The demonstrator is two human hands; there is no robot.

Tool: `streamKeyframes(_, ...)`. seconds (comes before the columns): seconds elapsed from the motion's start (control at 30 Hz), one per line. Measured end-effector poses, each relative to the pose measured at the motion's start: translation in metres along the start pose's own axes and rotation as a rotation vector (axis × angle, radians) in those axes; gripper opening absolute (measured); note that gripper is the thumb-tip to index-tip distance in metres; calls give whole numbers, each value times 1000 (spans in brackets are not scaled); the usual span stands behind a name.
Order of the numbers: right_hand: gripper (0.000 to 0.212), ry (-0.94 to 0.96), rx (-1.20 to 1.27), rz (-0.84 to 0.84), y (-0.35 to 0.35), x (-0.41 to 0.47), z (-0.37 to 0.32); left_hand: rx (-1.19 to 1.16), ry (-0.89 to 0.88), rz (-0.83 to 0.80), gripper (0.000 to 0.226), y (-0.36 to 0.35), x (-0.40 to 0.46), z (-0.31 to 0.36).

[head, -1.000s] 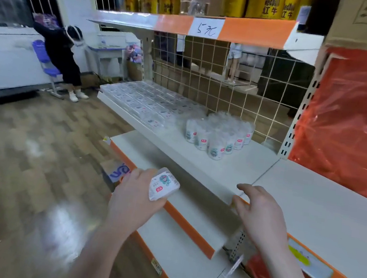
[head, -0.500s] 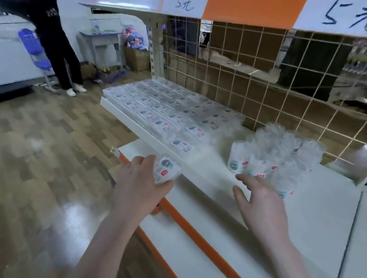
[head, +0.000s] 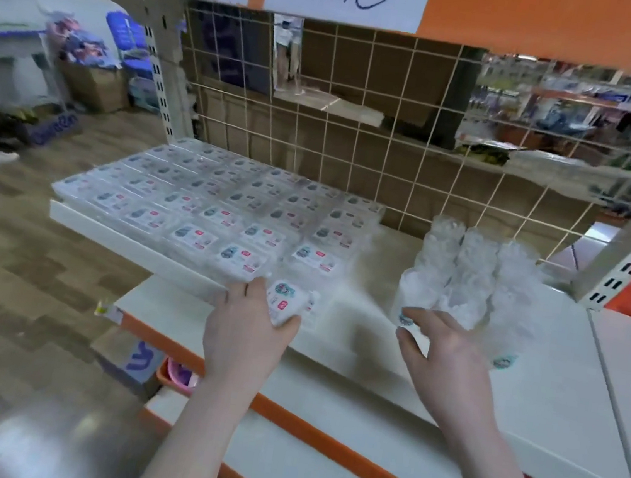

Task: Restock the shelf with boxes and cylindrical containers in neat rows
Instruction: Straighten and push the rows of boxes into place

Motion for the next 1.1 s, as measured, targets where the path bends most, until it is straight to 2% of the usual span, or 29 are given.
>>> streamKeyframes(0.3,22,18,-26,-5,-12,11,-10,14,41,-36,71,-16,14,-5)
streamKeyframes(0.47,22,86,-27,18,-17,20,-9,49,69,-59,86,-22,16,-2)
streamKeyframes(0.7,21,107,6,3,-17,26,1,-185,43,-249,109,-38,8,0)
streamKeyframes(0.97,21,134,16,-44,-18,30,5,-196,-24,-198,85,-32,2,11)
streamKeyframes(1.1,22,152,16,-57,-19,30,8,-108,6,-161,83,-32,2,15)
Point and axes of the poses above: each hand's wrist, its own x-axis towards the middle knuckle, its own y-axis out of the back of the hand, z = x × y, the point moved 8 cm from there along x, towards the middle knuckle, and after that the axes turned 11 degrees about -y, right-handed, at the moved point
